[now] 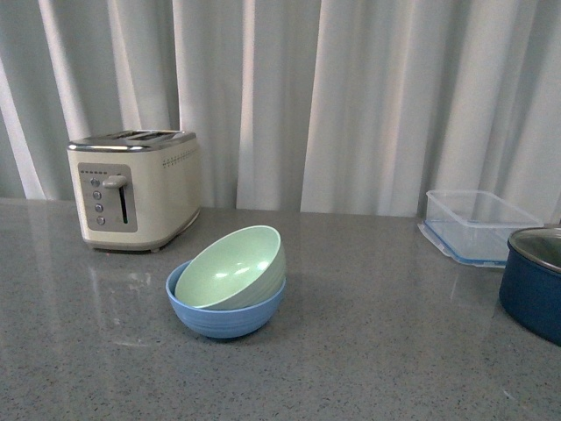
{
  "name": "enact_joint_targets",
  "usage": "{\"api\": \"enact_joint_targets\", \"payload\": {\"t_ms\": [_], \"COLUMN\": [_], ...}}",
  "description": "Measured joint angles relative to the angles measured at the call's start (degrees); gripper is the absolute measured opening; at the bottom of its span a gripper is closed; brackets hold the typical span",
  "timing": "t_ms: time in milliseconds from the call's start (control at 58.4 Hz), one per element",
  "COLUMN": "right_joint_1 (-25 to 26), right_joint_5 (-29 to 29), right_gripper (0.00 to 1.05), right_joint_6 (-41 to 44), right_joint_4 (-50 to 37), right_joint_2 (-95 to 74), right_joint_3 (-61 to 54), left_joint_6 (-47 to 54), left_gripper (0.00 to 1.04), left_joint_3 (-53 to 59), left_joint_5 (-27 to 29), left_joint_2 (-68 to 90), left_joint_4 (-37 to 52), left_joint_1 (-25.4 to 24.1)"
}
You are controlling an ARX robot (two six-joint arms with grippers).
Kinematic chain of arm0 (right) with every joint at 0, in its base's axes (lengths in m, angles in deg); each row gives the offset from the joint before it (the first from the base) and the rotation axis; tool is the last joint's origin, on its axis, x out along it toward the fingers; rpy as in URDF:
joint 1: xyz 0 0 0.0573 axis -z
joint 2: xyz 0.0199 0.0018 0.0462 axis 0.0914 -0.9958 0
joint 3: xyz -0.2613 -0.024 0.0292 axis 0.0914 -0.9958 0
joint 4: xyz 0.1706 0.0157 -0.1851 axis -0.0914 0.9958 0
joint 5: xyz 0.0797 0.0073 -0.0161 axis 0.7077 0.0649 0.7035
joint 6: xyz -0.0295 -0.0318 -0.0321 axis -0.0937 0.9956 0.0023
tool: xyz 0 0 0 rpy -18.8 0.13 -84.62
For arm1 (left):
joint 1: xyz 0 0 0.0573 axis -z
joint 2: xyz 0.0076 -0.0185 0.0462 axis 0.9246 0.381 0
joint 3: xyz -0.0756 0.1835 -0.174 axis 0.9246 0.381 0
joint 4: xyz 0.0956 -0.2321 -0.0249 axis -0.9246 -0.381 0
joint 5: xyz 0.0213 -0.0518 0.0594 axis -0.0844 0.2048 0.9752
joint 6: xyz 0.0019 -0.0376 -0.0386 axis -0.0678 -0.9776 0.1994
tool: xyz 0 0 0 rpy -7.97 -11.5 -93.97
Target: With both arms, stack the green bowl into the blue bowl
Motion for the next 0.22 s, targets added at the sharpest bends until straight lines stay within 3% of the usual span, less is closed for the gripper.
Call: {"api": "enact_joint_targets", "payload": {"t_ms": [223], "right_joint_1": [0.0], "right_joint_5": [0.0], "right_gripper": [0.95], "right_joint_6": [0.0], "right_joint_4": [0.0], "right_joint_2": [0.0], "right_joint_3": [0.0], "left_joint_6": [0.0], "left_gripper": [0.98], "left_joint_3": [0.0], "left_joint_5": [0.0], "left_joint_2": [0.0], "left_joint_4": [0.0], "left_joint_1": [0.0]}}
